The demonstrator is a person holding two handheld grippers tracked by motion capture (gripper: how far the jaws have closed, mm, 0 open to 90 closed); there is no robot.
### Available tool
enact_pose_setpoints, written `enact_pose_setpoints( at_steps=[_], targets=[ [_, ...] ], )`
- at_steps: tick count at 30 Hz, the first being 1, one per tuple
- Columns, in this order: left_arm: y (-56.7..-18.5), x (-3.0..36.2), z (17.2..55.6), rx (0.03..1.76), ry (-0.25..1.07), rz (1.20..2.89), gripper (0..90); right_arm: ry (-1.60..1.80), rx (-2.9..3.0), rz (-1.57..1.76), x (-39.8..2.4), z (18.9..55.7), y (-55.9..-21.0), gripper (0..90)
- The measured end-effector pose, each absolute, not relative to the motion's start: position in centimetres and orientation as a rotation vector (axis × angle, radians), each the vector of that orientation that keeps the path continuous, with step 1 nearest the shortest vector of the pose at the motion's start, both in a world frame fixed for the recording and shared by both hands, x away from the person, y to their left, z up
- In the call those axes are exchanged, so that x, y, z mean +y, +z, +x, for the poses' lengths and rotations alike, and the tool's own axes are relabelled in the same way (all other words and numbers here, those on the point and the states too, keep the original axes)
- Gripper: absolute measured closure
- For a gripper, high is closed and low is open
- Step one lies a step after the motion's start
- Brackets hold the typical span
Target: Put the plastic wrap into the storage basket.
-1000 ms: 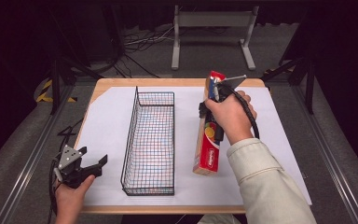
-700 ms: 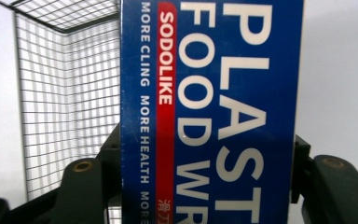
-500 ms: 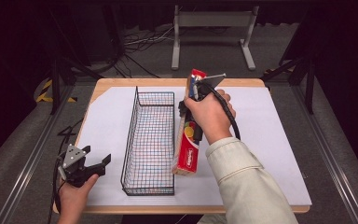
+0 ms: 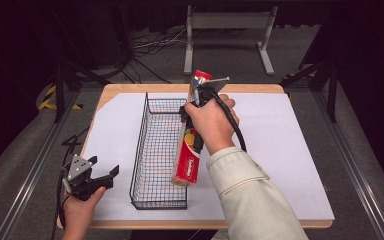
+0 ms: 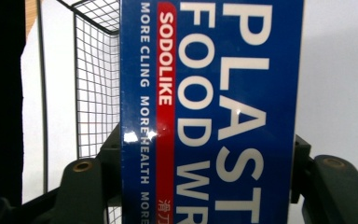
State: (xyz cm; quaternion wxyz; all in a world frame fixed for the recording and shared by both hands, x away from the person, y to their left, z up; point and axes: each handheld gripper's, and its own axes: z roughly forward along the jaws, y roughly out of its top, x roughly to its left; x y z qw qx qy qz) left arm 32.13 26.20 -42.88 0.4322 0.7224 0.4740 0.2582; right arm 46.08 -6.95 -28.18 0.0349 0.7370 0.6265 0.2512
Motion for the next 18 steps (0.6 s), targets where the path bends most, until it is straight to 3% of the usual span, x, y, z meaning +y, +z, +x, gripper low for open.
enact_pose_setpoints(
  at_steps=[18],
  targets=[
    [-42.8,27.3,31.0,1.212,0.665,1.775,16.4,0.793,1.974,2.247,-3.0,46.5,-29.1,39.6]
  ],
)
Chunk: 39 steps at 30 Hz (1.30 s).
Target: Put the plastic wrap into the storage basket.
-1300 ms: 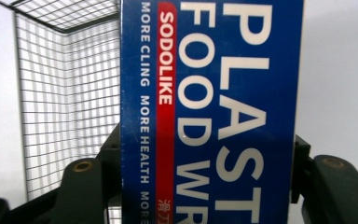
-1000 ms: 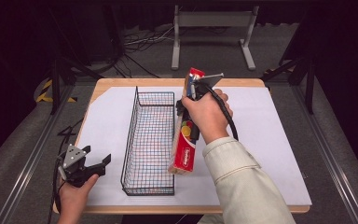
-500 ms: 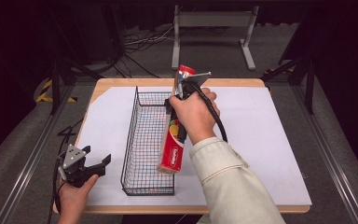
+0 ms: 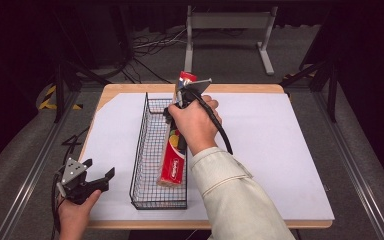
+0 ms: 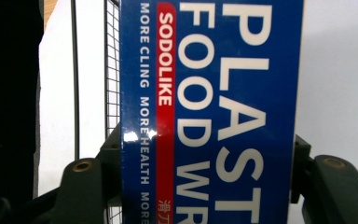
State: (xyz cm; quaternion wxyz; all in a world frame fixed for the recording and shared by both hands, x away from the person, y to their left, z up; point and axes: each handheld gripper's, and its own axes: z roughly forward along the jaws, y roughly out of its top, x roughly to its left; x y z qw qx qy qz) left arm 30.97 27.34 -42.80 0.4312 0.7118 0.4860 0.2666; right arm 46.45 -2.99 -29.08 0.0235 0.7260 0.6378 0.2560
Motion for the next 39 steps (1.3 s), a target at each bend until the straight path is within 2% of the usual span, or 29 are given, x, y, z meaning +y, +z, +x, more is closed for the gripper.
enact_pose_setpoints(
  at_steps=[24,39],
  targets=[
    [-42.8,27.7,30.9,1.213,0.667,1.767,16.7,0.728,2.043,2.158,1.0,47.2,-32.8,39.3],
    [-42.9,27.6,31.1,1.212,0.664,1.775,16.7,0.676,2.064,2.171,1.7,47.6,-35.7,39.2]
  ],
)
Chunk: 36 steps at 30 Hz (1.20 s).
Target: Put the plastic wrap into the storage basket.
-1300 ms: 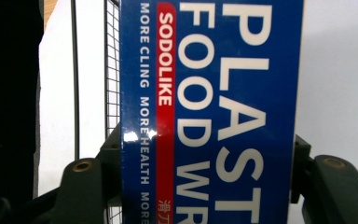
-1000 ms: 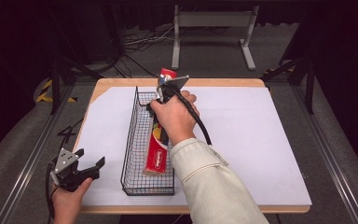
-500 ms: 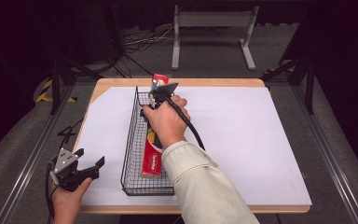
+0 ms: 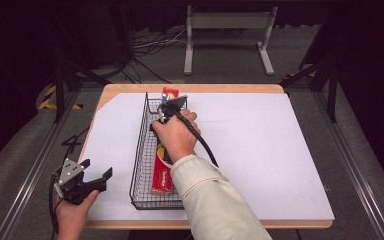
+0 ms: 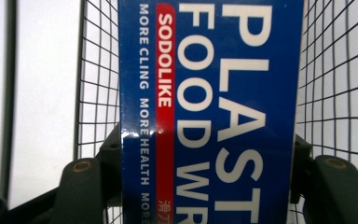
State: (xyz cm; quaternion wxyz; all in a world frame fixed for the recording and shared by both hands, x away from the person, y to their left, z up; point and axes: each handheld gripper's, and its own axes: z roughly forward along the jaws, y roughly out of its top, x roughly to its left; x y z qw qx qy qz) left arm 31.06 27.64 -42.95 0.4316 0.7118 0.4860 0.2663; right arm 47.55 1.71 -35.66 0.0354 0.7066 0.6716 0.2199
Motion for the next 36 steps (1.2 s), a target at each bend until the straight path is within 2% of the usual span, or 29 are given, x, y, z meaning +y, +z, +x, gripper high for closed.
enact_pose_setpoints(
  at_steps=[18,36],
  targets=[
    [-43.0,27.4,31.2,1.198,0.666,1.798,17.0,0.613,2.075,2.217,2.0,47.6,-38.4,39.0],
    [-43.1,27.4,31.3,1.202,0.655,1.801,17.0,0.572,2.075,2.215,2.1,47.9,-38.9,38.6]
  ],
)
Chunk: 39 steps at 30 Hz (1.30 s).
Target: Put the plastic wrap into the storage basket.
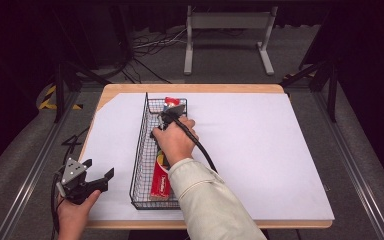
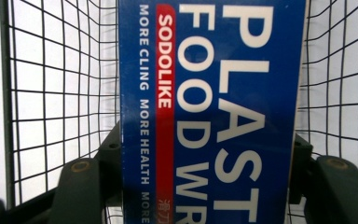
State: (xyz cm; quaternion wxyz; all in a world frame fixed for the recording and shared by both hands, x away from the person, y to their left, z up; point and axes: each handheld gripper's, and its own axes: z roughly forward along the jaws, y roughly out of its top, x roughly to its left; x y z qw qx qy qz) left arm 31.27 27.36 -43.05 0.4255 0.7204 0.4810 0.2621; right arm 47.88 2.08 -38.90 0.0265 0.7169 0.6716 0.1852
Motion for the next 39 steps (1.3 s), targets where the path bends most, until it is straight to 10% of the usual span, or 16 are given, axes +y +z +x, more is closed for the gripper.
enact_pose_setpoints(
  at_steps=[39],
  targets=[
    [-43.3,27.5,31.5,1.211,0.646,1.804,17.1,0.493,2.128,2.059,3.4,48.1,-39.9,36.0]
  ],
)
